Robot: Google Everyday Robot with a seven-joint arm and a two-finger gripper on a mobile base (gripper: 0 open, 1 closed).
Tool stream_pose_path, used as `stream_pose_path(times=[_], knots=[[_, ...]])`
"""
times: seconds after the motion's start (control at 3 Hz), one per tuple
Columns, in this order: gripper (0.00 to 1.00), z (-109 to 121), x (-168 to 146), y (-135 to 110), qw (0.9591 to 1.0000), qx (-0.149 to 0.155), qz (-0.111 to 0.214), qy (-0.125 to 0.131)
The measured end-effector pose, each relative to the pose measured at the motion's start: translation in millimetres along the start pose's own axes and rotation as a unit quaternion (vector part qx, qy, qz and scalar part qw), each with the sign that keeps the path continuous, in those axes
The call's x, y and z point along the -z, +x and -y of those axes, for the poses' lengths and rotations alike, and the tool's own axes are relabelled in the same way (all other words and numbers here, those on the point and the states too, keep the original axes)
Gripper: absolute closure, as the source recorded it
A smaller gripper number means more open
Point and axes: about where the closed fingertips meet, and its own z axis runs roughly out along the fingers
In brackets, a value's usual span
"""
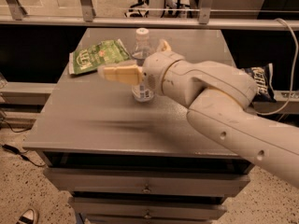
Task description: Place blue plastic bottle upright
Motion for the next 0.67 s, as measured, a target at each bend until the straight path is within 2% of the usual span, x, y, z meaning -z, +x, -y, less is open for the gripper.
stream_pose_path(times=[0.33,0.67], knots=[[0.00,-42.4,12.6,-20.3,0.9964,0.052,0.017,-0.065],[0.00,-30.2,50.0,-64.7,0.9920,0.090,0.037,-0.080]])
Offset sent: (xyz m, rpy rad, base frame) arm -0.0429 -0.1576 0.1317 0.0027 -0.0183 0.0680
